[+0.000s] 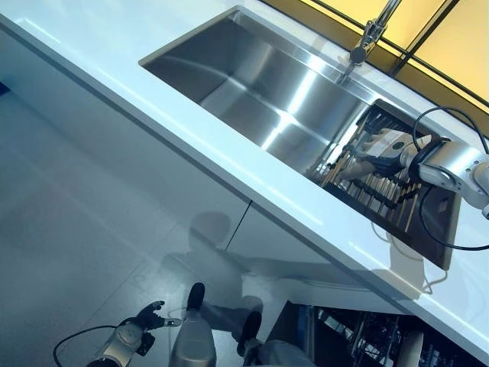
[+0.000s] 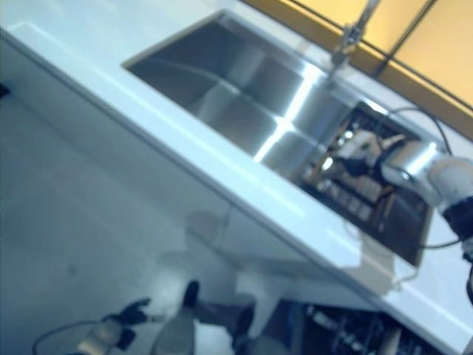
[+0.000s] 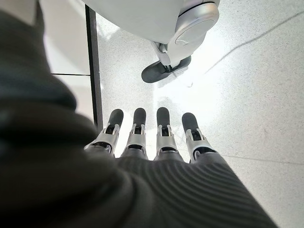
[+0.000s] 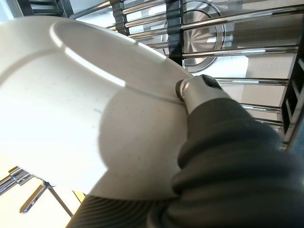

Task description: Take plates into dishwasher

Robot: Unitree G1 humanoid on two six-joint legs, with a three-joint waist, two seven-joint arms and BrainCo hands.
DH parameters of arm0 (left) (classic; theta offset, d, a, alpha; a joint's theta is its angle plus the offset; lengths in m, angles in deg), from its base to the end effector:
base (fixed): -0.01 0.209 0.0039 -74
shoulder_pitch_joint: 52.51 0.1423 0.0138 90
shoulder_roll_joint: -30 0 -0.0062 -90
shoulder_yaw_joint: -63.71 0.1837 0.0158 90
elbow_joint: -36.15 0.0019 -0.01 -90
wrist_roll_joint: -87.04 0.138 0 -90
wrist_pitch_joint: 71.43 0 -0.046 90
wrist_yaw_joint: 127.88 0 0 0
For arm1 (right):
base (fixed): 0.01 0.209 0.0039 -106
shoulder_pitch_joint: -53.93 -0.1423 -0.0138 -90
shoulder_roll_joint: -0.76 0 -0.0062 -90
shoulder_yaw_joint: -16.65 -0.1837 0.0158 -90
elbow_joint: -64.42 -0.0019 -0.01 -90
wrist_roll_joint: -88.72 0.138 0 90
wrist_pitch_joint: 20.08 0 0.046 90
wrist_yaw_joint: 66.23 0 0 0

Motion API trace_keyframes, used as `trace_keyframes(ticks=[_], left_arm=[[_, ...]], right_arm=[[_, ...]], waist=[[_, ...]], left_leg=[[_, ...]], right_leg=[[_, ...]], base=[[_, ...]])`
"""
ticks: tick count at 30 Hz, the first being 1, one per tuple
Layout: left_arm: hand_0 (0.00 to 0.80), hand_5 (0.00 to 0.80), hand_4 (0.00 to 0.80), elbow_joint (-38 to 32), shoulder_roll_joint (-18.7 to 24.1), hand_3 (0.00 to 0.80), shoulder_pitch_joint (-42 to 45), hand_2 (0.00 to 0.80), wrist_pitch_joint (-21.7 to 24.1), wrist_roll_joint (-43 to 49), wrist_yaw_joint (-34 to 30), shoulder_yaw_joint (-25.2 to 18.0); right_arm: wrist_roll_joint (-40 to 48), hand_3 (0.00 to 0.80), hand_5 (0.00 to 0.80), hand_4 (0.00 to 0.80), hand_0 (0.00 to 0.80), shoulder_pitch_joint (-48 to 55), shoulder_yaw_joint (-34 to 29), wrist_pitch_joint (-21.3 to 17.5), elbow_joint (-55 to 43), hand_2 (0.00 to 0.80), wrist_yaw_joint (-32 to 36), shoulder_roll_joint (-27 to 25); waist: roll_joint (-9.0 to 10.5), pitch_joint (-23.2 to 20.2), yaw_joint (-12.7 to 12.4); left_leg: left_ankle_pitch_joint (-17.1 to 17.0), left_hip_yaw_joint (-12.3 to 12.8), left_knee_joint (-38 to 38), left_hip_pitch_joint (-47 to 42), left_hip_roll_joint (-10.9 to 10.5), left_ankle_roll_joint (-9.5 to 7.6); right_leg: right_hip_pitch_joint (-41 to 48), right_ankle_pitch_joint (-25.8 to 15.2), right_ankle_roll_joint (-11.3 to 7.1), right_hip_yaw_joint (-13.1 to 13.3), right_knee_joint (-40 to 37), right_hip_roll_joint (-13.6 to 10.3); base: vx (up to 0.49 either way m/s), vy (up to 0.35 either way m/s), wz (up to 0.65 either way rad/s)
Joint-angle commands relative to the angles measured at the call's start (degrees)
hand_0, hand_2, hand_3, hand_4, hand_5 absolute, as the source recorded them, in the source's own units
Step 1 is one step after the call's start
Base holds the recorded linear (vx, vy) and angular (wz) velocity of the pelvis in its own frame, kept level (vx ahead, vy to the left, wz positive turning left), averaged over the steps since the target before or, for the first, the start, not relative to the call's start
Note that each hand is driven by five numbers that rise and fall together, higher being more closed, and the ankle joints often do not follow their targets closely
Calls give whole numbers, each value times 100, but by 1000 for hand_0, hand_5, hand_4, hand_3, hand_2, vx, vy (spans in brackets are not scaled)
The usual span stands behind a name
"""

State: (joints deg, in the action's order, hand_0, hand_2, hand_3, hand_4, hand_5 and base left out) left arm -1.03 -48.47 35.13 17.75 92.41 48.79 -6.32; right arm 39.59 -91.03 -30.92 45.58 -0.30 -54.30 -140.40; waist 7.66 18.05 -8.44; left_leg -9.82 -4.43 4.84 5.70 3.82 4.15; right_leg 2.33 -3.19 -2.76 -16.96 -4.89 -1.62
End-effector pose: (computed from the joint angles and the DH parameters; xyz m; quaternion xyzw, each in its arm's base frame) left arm 0.1303 0.2661 -0.0739 0.3150 0.4567 -0.0883 0.8273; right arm 0.2983 -0.2705 0.2295 -0.8923 -0.0579 0.2043 0.3985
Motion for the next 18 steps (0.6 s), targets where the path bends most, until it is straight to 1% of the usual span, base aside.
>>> trace_keyframes(ticks=[1,6,9,14,18], left_arm=[[0,0,0,-134,78,0,-72,0,66,-81,-4,61],[0,0,0,-116,16,0,40,0,127,-27,-16,27],[0,0,0,-145,-1,0,99,0,112,-12,-43,-4],[0,0,0,-157,-40,0,164,0,45,-38,-20,-36],[0,0,0,-153,-17,0,164,0,-43,-59,8,-98]], right_arm=[[-274,800,800,800,800,-167,-228,264,-146,800,-389,-221],[-538,800,800,800,800,3,-501,378,-164,800,-675,-385],[-647,800,800,800,800,168,-714,362,-183,800,-816,-541],[-769,800,800,800,800,485,-1144,476,-134,800,-1158,-846],[-886,800,800,800,800,645,-1415,666,-27,800,-1600,-1034]], waist=[[96,-46,-35],[134,-159,45],[150,-254,110],[208,-507,280],[261,-654,402]], left_leg=[[575,512,-95,-287,151,-14],[689,604,-163,-387,98,-79],[735,681,-135,-480,64,-115],[840,862,-23,-654,-44,-199],[919,986,16,-712,-111,-280]], right_leg=[[-209,179,-172,148,487,-158],[-148,170,-222,258,514,-220],[-78,136,-283,336,479,-264],[-15,-27,-469,557,334,-359],[-62,-153,-613,719,308,-426]], base=[[-17,52,-2],[-9,96,-5],[-5,144,-15],[-23,188,-25],[-77,182,-21]])
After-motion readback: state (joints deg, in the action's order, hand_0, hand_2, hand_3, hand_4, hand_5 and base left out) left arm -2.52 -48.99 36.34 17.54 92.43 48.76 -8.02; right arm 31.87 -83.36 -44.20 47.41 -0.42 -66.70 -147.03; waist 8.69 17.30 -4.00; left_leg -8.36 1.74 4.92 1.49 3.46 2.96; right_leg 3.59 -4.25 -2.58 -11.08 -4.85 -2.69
